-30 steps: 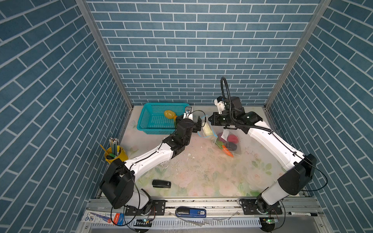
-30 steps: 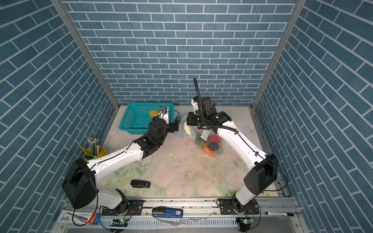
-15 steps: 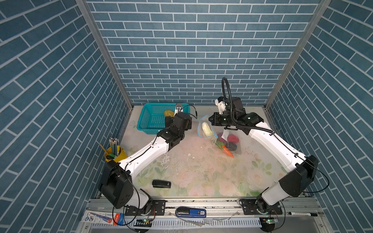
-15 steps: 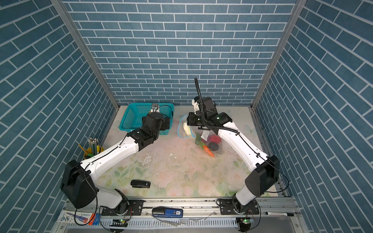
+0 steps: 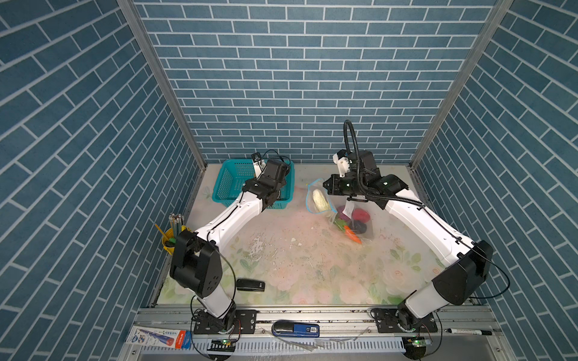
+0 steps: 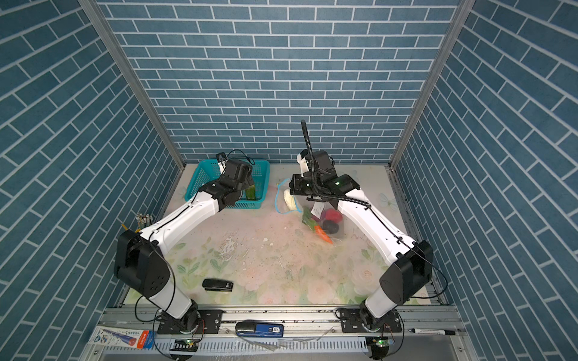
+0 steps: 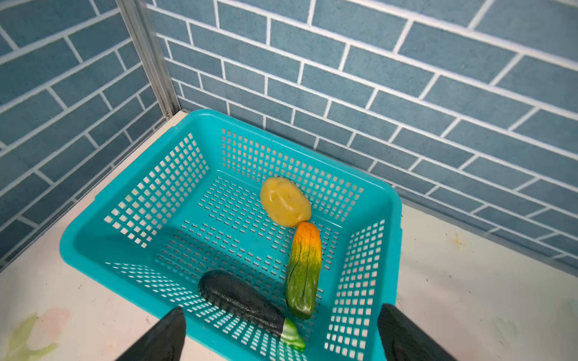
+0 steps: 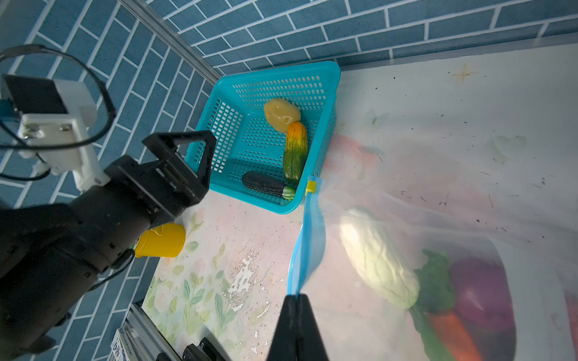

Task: Place the food in the zip-top bag and seal the zipper
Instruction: 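Withdraw the left gripper back over the teal basket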

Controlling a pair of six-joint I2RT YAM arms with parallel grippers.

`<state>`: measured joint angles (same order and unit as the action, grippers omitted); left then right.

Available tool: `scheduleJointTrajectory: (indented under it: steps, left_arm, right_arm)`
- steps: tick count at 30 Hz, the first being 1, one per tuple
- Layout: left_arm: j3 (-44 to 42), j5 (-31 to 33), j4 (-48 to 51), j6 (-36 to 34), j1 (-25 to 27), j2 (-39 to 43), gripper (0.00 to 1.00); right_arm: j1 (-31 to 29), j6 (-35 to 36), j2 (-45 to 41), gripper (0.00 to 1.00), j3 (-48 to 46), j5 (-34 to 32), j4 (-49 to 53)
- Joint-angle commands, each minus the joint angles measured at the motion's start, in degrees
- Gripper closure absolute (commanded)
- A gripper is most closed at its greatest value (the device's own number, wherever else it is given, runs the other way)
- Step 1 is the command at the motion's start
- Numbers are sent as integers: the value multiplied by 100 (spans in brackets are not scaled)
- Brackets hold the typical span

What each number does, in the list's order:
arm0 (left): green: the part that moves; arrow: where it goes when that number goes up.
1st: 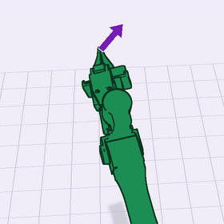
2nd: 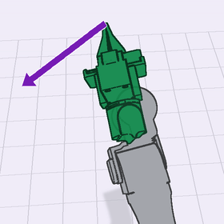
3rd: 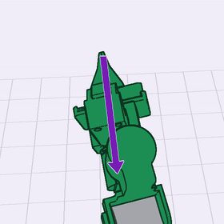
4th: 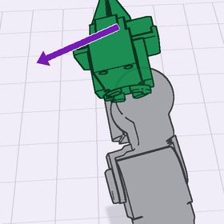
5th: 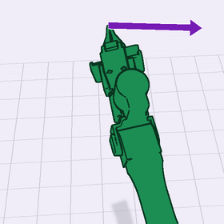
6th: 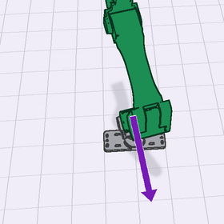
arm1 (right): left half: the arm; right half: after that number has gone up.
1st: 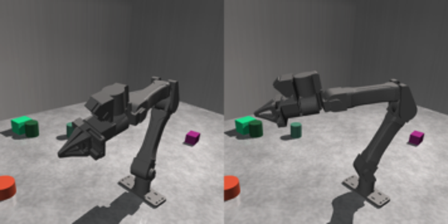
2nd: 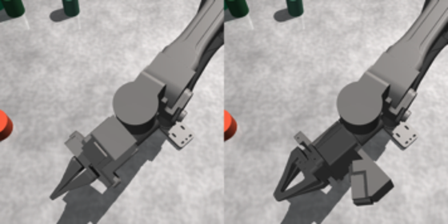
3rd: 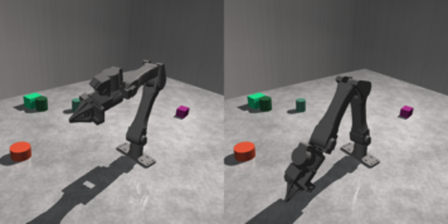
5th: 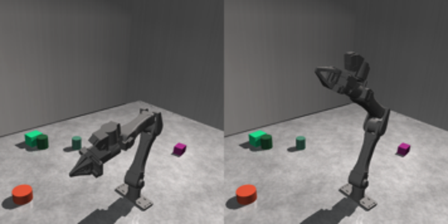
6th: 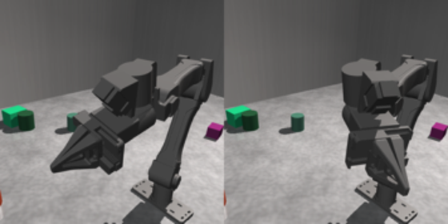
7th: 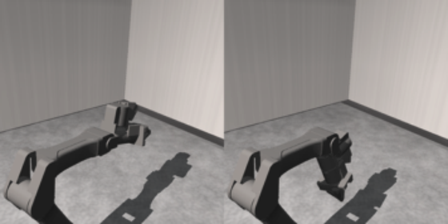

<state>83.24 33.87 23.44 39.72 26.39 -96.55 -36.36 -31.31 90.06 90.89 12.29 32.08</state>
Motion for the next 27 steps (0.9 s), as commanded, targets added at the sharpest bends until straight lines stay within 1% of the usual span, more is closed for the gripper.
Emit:
scheduleJointTrajectory:
  steps: [1,4,9,13,21,23,27]
  left_arm:
    - [415,136,753,826,-159,-352,5]
    - [606,83,634,982,-256,-625,6]
    - [756,21,251,1238,-424,-1043,10]
    - [1015,-198,91,1439,-641,-1441,12]
    - [1470,-595,-302,1662,-968,-2151,13]
    - [1648,-770,-310,1739,-1057,-2351,14]
    - [2165,-932,1,1870,-1184,-2734,15]
  right_arm:
    - [-4,-152,-85,100,-89,36,-104]
    - [-3,-147,-61,100,-89,27,-113]
    - [-4,-147,67,100,-19,78,-109]
    - [-10,-140,196,100,80,120,-62]
    - [13,-79,492,100,368,150,103]
    - [19,-51,555,100,453,142,157]
    - [32,-42,602,100,500,111,189]
